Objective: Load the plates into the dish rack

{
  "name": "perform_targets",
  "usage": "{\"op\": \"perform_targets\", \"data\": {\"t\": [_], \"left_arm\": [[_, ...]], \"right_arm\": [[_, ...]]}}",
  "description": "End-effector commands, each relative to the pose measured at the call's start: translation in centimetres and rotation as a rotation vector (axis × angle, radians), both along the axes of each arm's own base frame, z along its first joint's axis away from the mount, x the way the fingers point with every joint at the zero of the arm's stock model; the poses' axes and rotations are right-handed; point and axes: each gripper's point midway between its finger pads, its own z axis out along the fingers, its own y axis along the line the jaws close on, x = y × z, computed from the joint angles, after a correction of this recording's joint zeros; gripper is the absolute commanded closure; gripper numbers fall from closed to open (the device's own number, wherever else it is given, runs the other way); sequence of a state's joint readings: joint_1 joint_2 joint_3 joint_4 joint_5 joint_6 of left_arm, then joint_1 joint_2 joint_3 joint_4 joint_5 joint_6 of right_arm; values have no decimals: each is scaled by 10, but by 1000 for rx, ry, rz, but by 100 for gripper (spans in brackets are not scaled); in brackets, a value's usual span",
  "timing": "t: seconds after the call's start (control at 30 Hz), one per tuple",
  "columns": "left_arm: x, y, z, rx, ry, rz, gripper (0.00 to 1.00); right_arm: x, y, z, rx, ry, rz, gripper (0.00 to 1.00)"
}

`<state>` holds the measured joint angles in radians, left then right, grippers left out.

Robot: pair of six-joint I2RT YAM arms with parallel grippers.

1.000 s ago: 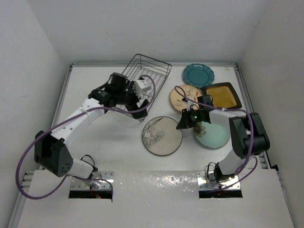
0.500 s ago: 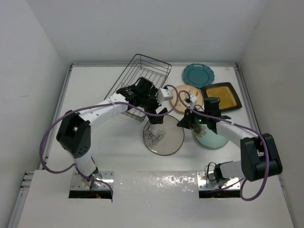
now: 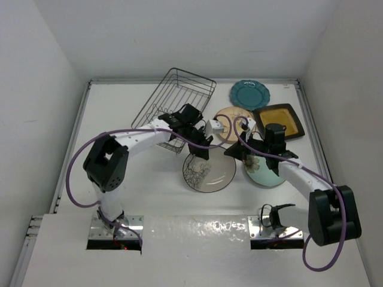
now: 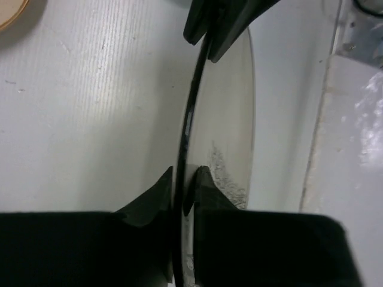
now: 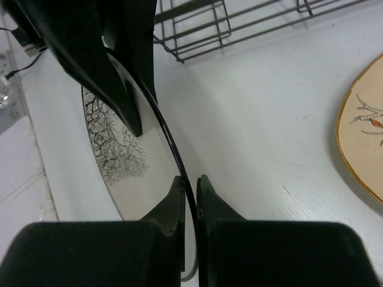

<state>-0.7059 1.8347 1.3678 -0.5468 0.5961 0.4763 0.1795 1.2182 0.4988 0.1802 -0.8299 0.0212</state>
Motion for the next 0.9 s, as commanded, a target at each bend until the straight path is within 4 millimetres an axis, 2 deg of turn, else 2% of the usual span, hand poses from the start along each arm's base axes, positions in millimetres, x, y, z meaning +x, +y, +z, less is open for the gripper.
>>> {"op": "perform_targets", "data": {"t": [0.0,0.07,0.13,0.17,0.2,0.23,0.27,0.3,0.33,0.37,0.4,0.43,0.5,0.57,0.6,0.63,0.7,0.73,0.77,0.8,0.87], "left_arm": [[15,-14,17,-48,-49,48,100],[19,-13,26,-49,-54,107,100],[22,-13,38,-64,-52,155,100],[25,-13,54,-81,-81,178,100],[27,-13,64,-96,-91,193,100],[30,-10,82,-116,-115,229,100],[34,-9,95,-133,-142,255,100],[40,-11,115,-167,-179,279,100],[43,-9,134,-195,-204,320,100],[54,-5,156,-212,-262,372,100],[59,-3,169,-226,-285,397,100],[64,3,183,-239,-313,447,100],[73,7,213,-292,-350,498,100],[80,17,243,-340,-410,555,100],[83,21,254,-356,-433,581,100],[89,29,267,-373,-461,618,100],[105,49,295,-380,-537,720,100],[120,68,299,-359,-560,777,100],[133,88,318,-360,-614,857,100],[151,121,325,-344,-646,936,100],[170,162,339,-294,-738,1049,100]], "right_arm": [[11,5,32,57,-134,26,100],[11,4,33,59,-132,13,100],[20,-3,34,37,-131,-57,100],[20,-7,32,16,-111,-81,98],[25,-10,38,1,-117,-113,85],[32,-22,34,-39,-92,-200,56],[38,-28,36,-57,-92,-255,46],[44,-38,48,-66,-113,-328,39],[56,-58,51,-108,-127,-465,31],[56,-66,53,-109,-104,-537,29],[58,-75,70,-100,-140,-597,27],[59,-86,73,-111,-133,-671,25],[57,-93,92,-92,-177,-713,24],[58,-106,103,-94,-196,-794,23],[55,-111,101,-107,-187,-821,23],[53,-116,105,-109,-199,-845,23],[51,-124,100,-146,-193,-879,24],[51,-125,97,-153,-188,-879,24],[50,-123,93,-161,-182,-863,24],[49,-121,89,-163,-172,-849,25],[50,-116,81,-172,-157,-818,26]]}}
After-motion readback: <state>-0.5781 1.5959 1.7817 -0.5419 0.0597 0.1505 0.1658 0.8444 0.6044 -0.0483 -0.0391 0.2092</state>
